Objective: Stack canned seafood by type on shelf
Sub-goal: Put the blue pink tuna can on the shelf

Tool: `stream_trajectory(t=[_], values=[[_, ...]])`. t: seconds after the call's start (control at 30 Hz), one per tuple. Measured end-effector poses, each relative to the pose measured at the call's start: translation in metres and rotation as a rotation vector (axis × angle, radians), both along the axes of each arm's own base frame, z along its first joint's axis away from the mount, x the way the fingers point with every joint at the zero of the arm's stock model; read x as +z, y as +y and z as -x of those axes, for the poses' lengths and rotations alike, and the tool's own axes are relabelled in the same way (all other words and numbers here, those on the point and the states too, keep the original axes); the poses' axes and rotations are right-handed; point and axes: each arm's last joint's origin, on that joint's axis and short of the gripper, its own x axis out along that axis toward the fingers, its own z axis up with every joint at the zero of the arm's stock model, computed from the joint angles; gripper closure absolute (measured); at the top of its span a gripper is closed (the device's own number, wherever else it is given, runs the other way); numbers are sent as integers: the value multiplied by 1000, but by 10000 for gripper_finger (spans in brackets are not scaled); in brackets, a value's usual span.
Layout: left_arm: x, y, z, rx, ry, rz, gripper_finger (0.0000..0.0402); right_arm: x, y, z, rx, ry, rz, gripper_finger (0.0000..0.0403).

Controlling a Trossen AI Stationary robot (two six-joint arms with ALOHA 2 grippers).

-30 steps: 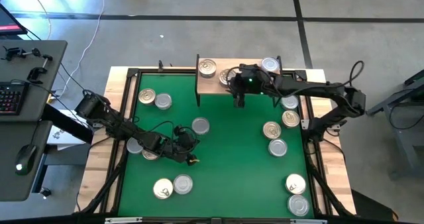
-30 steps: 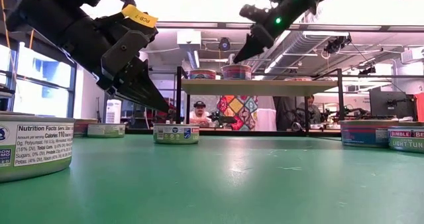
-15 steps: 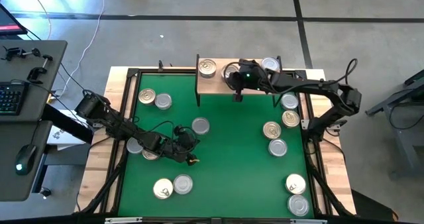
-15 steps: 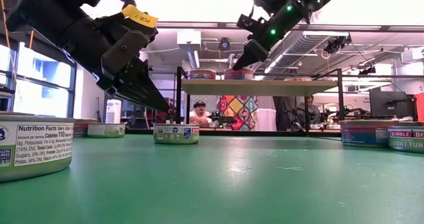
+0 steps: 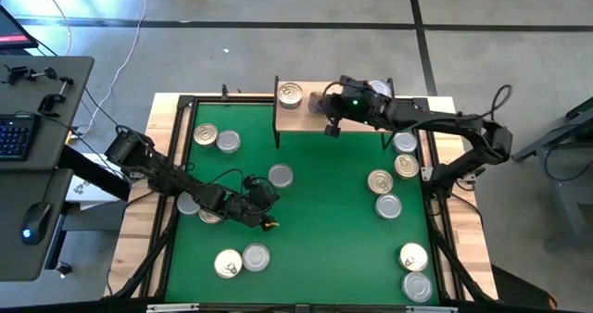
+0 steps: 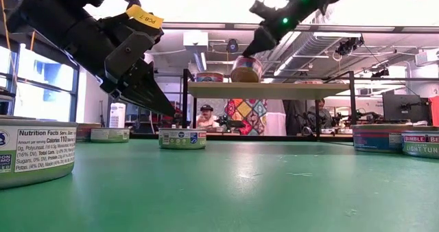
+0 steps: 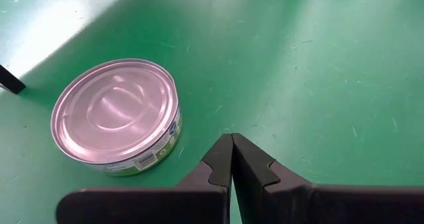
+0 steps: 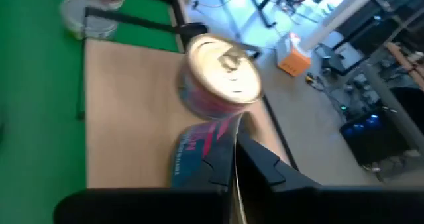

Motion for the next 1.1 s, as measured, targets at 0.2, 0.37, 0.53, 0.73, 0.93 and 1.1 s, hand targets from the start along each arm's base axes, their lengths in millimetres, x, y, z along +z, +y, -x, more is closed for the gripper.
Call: stream_trajectory(t=[0.2, 0.37, 0.53, 0.73, 0.93, 1.1], values=[[0, 0, 0, 3, -2, 4, 401, 1, -3, 8, -48, 10, -44, 399], [0, 0, 0, 3, -3, 4, 401, -16, -3, 3, 12, 85, -116, 399], [0, 0, 0, 0, -1, 1, 401, -17, -5, 3, -25, 81, -122, 399], [0, 0, 0, 0, -1, 0, 401, -22, -17, 4, -71, 78, -141, 398], [0, 0, 0, 0, -7, 3, 401, -34, -30, -3, -78, 61, -157, 398], [1, 0, -1, -1, -13, 5, 401, -38, -34, -10, -72, 23, -138, 398]])
